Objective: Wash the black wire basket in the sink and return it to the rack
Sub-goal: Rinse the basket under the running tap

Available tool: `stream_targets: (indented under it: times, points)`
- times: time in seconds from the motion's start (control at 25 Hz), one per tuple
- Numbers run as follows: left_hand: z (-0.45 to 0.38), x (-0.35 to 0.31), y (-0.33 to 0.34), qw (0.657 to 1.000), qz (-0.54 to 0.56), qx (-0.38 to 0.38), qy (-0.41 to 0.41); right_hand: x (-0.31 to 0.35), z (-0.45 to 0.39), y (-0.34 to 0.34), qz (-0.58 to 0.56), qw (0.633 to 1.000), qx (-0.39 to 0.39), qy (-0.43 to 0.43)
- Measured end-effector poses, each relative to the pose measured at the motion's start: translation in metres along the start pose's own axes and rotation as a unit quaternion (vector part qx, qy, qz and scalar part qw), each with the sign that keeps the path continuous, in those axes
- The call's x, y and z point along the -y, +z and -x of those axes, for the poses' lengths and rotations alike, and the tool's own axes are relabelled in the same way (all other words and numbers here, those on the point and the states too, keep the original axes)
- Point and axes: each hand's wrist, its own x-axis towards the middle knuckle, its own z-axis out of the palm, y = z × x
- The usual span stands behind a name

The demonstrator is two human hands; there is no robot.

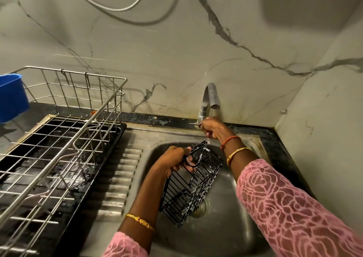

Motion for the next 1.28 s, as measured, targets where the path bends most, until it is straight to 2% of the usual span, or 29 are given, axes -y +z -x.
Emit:
stream_targets:
  times: [0.16, 0.28, 0.4, 0.64, 0.8, 0.88, 0.92, 1.04, 1.16, 1.28]
  points:
    - [0.001, -0.001, -0.004, 1.000, 0.003, 0.002, 0.001, 0.007, 0.007, -0.006, -0.030, 0.997, 0.063, 0.019]
    - [-0.002, 0.000, -0.005, 1.000, 0.004, 0.006, 0.001, 0.011, 0.015, -0.012, -0.091, 0.993, 0.064, 0.039]
    - [-0.008, -0.001, -0.007, 1.000, 0.001, 0.020, -0.008, 0.016, 0.026, -0.020, -0.132, 0.982, 0.121, 0.066]
    - [-0.027, -0.014, -0.014, 0.997, -0.004, 0.067, -0.024, 0.023, 0.027, -0.038, -0.053, 0.979, 0.186, 0.059]
    - [-0.036, -0.020, -0.019, 0.995, -0.005, 0.101, 0.007, 0.001, 0.025, -0.053, 0.095, 0.988, 0.114, -0.032]
    - [-0.042, -0.022, -0.022, 0.994, -0.009, 0.108, 0.018, -0.022, 0.020, -0.059, 0.125, 0.985, 0.109, -0.057]
    - [-0.044, -0.023, -0.023, 0.994, -0.009, 0.107, 0.019, -0.034, 0.019, -0.060, 0.104, 0.986, 0.121, -0.052]
    - [-0.053, -0.026, -0.025, 0.995, -0.007, 0.099, 0.026, -0.059, 0.019, -0.057, -0.054, 0.986, 0.149, -0.045]
    - [-0.064, -0.028, -0.024, 0.995, 0.007, 0.098, 0.031, -0.071, 0.014, -0.048, -0.181, 0.973, 0.124, -0.072]
    - [-0.076, -0.032, -0.022, 0.995, 0.038, 0.084, 0.027, -0.070, 0.008, -0.040, -0.210, 0.970, 0.081, -0.088]
